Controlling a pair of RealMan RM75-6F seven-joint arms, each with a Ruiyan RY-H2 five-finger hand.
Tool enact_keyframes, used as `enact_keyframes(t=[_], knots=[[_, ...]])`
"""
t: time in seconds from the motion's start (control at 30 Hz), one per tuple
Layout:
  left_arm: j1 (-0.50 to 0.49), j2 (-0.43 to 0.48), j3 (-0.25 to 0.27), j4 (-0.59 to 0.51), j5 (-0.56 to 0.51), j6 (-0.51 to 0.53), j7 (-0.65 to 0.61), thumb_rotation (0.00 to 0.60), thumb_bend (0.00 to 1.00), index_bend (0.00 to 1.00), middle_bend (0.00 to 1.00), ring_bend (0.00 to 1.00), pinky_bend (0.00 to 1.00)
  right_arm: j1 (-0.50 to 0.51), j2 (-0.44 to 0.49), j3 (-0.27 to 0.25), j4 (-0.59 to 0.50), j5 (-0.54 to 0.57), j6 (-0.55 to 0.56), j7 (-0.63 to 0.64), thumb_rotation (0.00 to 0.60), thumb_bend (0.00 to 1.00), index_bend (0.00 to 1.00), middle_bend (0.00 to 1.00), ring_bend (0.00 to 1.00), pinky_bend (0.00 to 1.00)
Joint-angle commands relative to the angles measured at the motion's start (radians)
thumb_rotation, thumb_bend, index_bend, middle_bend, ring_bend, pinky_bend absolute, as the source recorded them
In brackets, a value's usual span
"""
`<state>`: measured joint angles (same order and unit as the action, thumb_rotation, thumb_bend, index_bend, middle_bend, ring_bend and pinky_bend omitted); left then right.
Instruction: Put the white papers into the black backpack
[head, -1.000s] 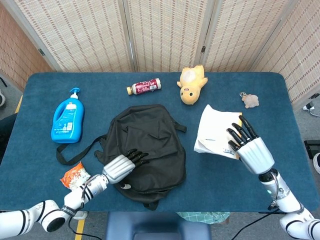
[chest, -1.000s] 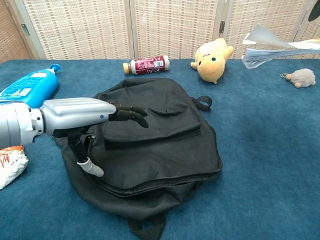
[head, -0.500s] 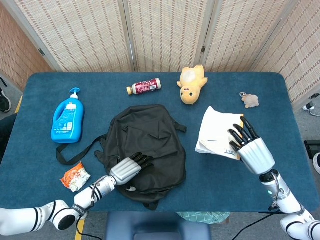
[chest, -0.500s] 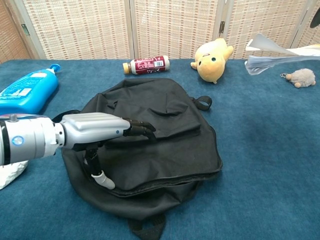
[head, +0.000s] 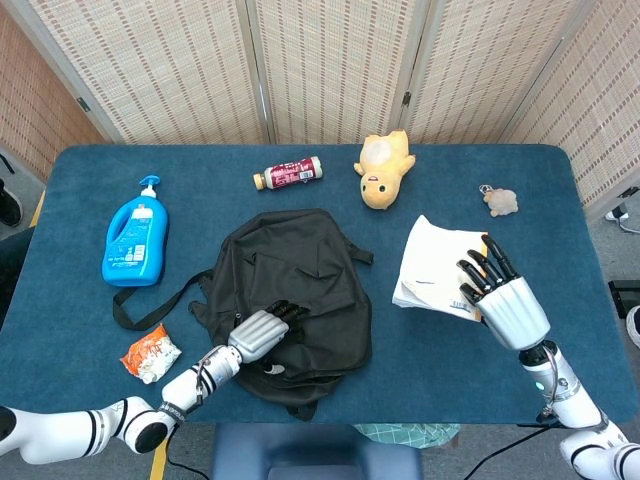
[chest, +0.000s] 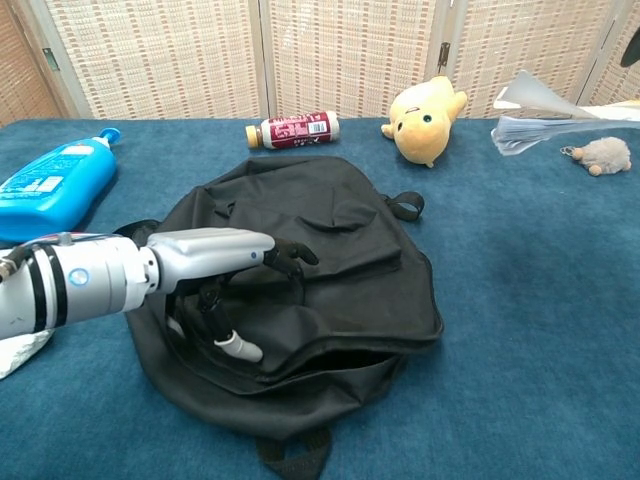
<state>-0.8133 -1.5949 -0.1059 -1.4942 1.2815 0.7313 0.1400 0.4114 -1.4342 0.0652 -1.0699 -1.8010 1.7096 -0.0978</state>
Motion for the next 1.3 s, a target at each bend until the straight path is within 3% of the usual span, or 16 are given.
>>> enact_keyframes(t=[0.03, 0.43, 0.67, 1.07, 1.3], knots=[[0.011, -0.021, 0.002, 0.023, 0.017, 0.033, -0.028, 0.6, 0.35, 0.47, 0.16, 0.12, 0.01, -0.001, -0.002, 0.0, 0.004, -0.001, 0.002, 0.002, 0.6, 0.36, 0.79, 0.4, 0.27, 0.11], [0.042, -0.058, -0.006, 0.056, 0.05, 0.123, -0.116, 0.6, 0.59, 0.6, 0.27, 0.21, 0.04, -0.016, 0.011, 0.008, -0.036, -0.019, 0.059, 0.016, 0.6, 0.36, 0.79, 0.4, 0.27, 0.11], [0.027, -0.007, -0.058, 0.036, 0.043, 0.134, -0.159, 0.6, 0.6, 0.6, 0.28, 0.22, 0.04, -0.032, 0.044, -0.013, -0.147, -0.098, 0.15, 0.061, 0.6, 0.36, 0.79, 0.4, 0.28, 0.11], [-0.07, 0.07, -0.163, 0.081, -0.123, 0.0, -0.14, 0.6, 0.6, 0.59, 0.28, 0.21, 0.04, -0.05, 0.076, -0.094, -0.269, -0.304, 0.225, 0.085, 0.6, 0.36, 0.79, 0.4, 0.29, 0.13], [-0.15, 0.083, -0.197, 0.145, -0.25, -0.098, -0.103, 0.6, 0.6, 0.58, 0.28, 0.21, 0.04, -0.044, 0.079, -0.134, -0.299, -0.402, 0.199, 0.079, 0.6, 0.36, 0.79, 0.41, 0.3, 0.15]])
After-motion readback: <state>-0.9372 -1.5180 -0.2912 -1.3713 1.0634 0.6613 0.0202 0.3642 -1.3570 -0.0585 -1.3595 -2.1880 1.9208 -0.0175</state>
